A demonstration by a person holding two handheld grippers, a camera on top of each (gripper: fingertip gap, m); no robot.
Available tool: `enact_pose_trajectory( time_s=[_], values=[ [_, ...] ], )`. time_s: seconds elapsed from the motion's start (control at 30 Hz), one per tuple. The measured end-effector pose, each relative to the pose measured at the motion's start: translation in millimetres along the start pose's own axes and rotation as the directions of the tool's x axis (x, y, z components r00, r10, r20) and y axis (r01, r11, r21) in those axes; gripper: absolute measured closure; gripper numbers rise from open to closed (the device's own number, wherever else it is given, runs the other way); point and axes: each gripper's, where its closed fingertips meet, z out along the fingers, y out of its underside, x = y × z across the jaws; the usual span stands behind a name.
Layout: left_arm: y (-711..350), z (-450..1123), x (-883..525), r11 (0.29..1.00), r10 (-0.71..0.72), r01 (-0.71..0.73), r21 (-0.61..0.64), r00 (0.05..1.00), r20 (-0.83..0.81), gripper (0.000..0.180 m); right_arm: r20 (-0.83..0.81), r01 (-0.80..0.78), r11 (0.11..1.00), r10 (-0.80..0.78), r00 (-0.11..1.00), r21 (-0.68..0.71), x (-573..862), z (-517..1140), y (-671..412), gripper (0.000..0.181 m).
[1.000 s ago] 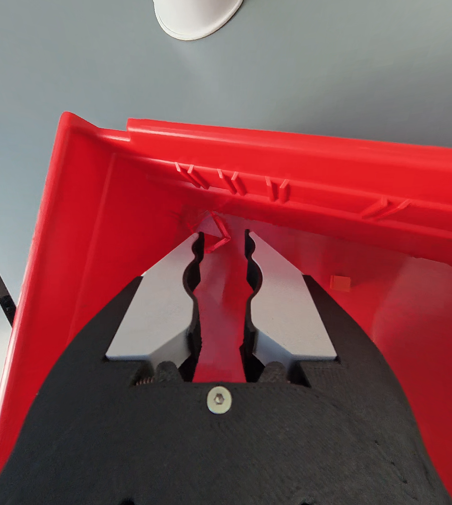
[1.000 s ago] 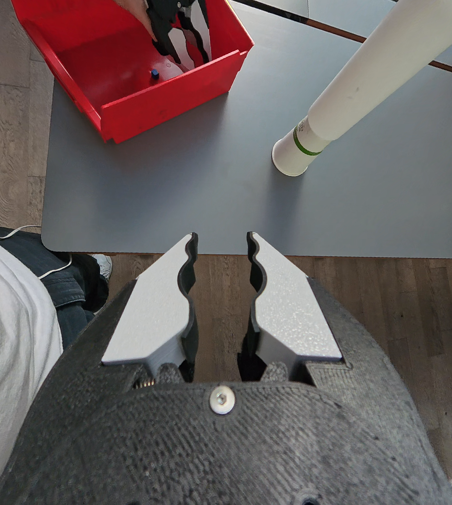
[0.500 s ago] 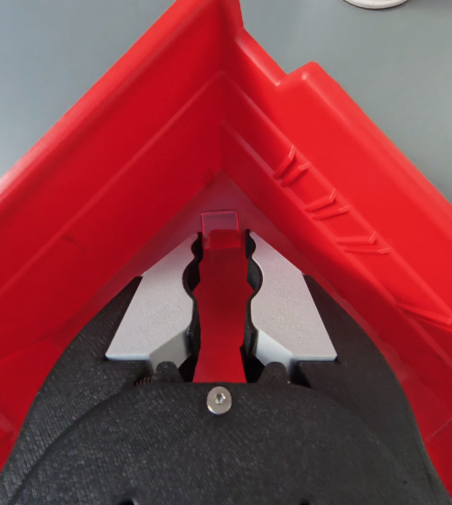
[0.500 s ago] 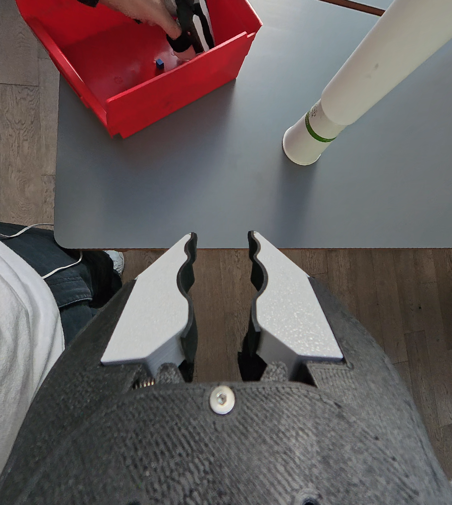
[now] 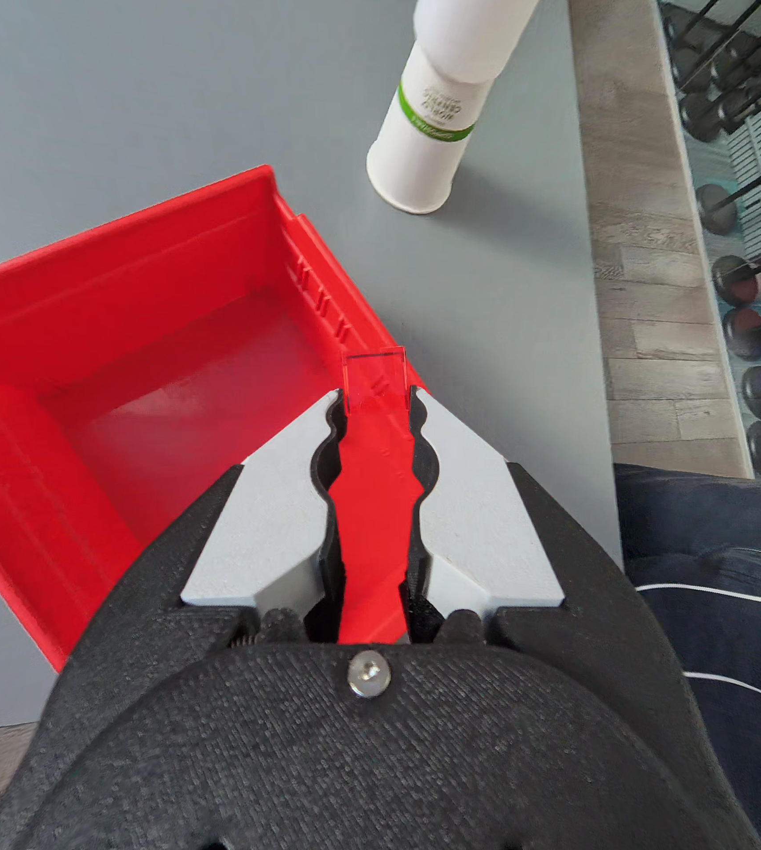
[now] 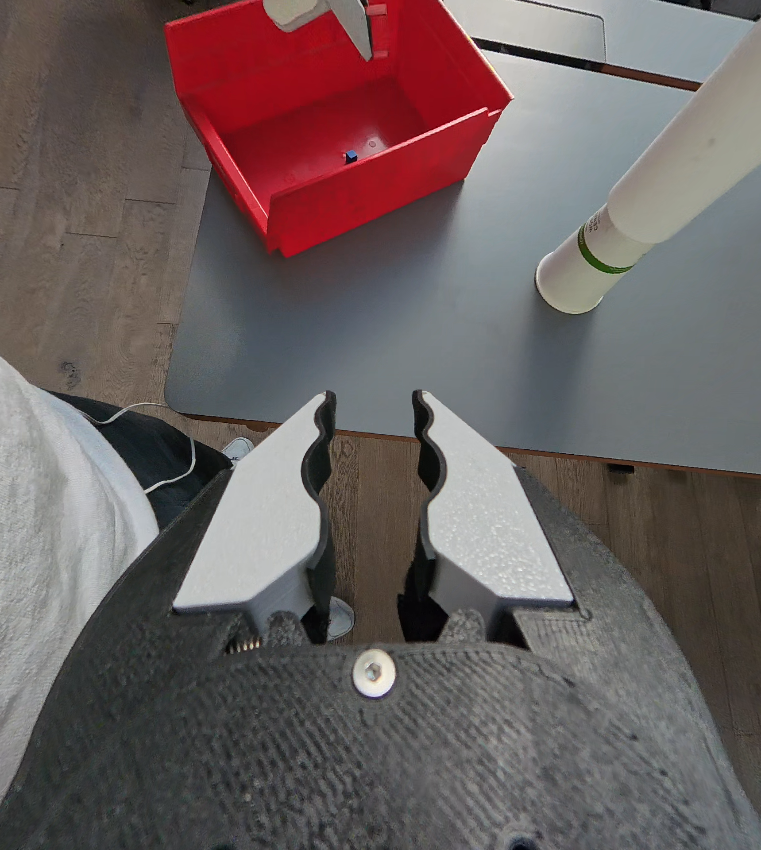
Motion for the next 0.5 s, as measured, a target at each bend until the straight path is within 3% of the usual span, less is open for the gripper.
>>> enact_pose_trajectory(
  time_s=[0.1, 0.2, 0.27, 0.37, 0.43, 0.5],
  values=[
    [-30.5, -40.7, 95.0, 0.994, 0.059, -0.046, 0.099, 0.99, -0.131, 0.154, 0.158, 0.042, 0.995, -0.056, 0.986, 0.092, 7.1, -8.8, -10.1, 0.149],
    [-70.5, -63.0, 185.8, 0.959, 0.229, -0.204, 0.196, 0.967, -0.113, 0.155, 0.441, 0.043, 0.992, -0.091, 0.893, 0.118, 18.6, -41.0, -16.1, 0.147],
    [-103.4, -70.3, 240.8, 0.913, 0.323, -0.308, 0.266, 0.946, -0.016, 0.154, 0.606, -0.083, 0.995, 0.031, 0.795, 0.058, 41.0, -69.8, -26.0, 0.137],
    [-151.3, -70.3, 320.3, 0.83, 0.386, -0.42, 0.367, 0.908, 0.164, 0.155, 0.787, -0.334, 0.942, 0.175, 0.592, 0.041, 80.8, -126.5, -63.4, 0.137],
    [-177.4, -63.5, 369.4, 0.78, 0.389, -0.466, 0.418, 0.884, 0.261, 0.155, 0.837, -0.433, 0.901, 0.259, 0.483, -0.029, 104.9, -157.7, -77.5, 0.138],
    [-197.1, -51.6, 406.9, 0.747, 0.394, -0.52, 0.414, 0.848, 0.355, 0.155, 0.844, -0.445, 0.892, 0.302, 0.444, -0.085, 119.9, -182.3, -83.5, 0.136]
  ],
)
